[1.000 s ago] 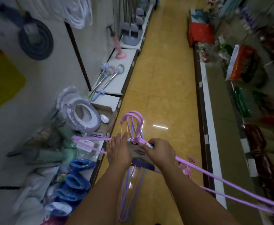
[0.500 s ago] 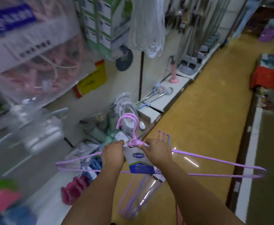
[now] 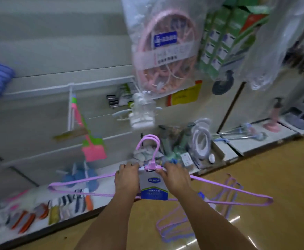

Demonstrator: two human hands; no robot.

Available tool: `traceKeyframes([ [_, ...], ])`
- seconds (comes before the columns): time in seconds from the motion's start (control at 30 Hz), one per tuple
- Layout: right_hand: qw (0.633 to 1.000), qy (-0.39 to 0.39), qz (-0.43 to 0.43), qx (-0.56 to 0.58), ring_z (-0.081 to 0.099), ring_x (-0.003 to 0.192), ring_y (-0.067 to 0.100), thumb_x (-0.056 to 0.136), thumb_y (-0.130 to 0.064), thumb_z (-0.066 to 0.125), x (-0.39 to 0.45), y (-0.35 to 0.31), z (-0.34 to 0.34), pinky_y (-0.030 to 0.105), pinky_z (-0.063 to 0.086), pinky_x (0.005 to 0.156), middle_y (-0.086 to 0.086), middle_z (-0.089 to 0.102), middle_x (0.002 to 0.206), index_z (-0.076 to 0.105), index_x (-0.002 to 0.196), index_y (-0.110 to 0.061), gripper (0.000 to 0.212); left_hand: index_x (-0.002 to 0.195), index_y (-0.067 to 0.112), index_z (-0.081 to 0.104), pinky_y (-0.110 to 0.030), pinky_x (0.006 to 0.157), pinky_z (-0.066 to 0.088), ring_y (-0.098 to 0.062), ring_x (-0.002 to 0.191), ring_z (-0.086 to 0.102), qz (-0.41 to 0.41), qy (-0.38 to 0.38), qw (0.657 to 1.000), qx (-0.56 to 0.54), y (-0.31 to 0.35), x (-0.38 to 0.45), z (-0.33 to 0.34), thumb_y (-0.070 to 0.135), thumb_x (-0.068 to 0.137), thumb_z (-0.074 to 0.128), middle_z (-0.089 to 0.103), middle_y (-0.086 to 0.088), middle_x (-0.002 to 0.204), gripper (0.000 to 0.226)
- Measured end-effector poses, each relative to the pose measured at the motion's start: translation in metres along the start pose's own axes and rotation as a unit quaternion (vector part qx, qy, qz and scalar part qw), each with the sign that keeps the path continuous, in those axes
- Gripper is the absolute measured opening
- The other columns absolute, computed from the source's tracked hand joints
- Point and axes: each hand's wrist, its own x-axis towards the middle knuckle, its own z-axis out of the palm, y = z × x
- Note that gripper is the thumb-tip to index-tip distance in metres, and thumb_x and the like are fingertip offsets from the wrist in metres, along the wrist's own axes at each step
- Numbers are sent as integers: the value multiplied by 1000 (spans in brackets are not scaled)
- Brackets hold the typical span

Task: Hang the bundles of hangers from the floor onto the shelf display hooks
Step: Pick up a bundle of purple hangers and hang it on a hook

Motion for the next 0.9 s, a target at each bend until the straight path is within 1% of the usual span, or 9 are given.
traceKeyframes([
  [0.17, 998, -7, -69, 9, 54, 107, 28, 96, -52, 39, -9, -90, 17, 37, 38, 82, 9, 64, 109, 59, 108, -17, 42, 129, 18, 46, -36, 93, 41, -26, 121, 43, -83, 30, 996, -19, -86, -35, -16, -1, 89, 39, 50, -6, 129, 45],
  [0.33, 991, 0, -133, 3, 55, 102, 29, 94, -53, 42, -29, -184, 48, 36, 32, 71, 8, 65, 104, 58, 103, -15, 42, 129, 18, 44, -37, 91, 42, -26, 117, 49, -145, 44, 988, -18, -177, -77, -28, 2, 91, 41, 53, -7, 127, 42],
  [0.4, 990, -2, -142, 16, 55, 99, 25, 94, -53, 43, -39, -218, 60, 34, 32, 73, 5, 65, 103, 58, 101, -16, 41, 131, 19, 43, -37, 92, 42, -26, 118, 49, -158, 52, 986, -9, -211, -94, -33, 4, 92, 39, 53, -7, 127, 42],
  [0.5, 989, -5, -145, 28, 53, 101, 21, 94, -54, 44, -54, -275, 78, 33, 33, 78, 2, 64, 105, 59, 105, -17, 41, 131, 20, 44, -37, 92, 42, -25, 115, 52, -162, 61, 985, -3, -268, -119, -42, 7, 93, 39, 55, -6, 124, 41],
  [0.6, 988, -7, -140, 58, 52, 103, 21, 94, -51, 47, -66, -324, 97, 32, 31, 80, 0, 64, 107, 60, 108, -18, 38, 133, 21, 45, -36, 91, 42, -25, 112, 53, -161, 66, 984, -27, -320, -136, -48, 8, 93, 40, 57, -6, 122, 43],
  [0.7, 988, -6, -136, 77, 53, 102, 21, 94, -49, 47, -71, -364, 113, 32, 33, 85, 1, 65, 105, 60, 107, -19, 36, 132, 20, 47, -35, 89, 43, -25, 110, 53, -172, 67, 980, -72, -363, -145, -51, 7, 90, 42, 56, -8, 120, 44],
  [0.8, 989, -16, -134, 66, 51, 105, 22, 95, -50, 44, -72, -395, 124, 32, 30, 84, 1, 64, 105, 59, 108, -19, 37, 138, 21, 41, -34, 97, 39, -25, 120, 45, -180, 72, 973, -122, -393, -149, -51, 8, 92, 40, 51, -7, 132, 48],
  [0.9, 988, -18, -134, 73, 49, 107, 22, 96, -50, 43, -67, -424, 133, 32, 28, 85, 1, 63, 106, 59, 108, -20, 36, 144, 20, 30, -36, 106, 33, -24, 132, 33, -189, 71, 970, -138, -416, -148, -53, 16, 98, 36, 36, -5, 148, 47],
])
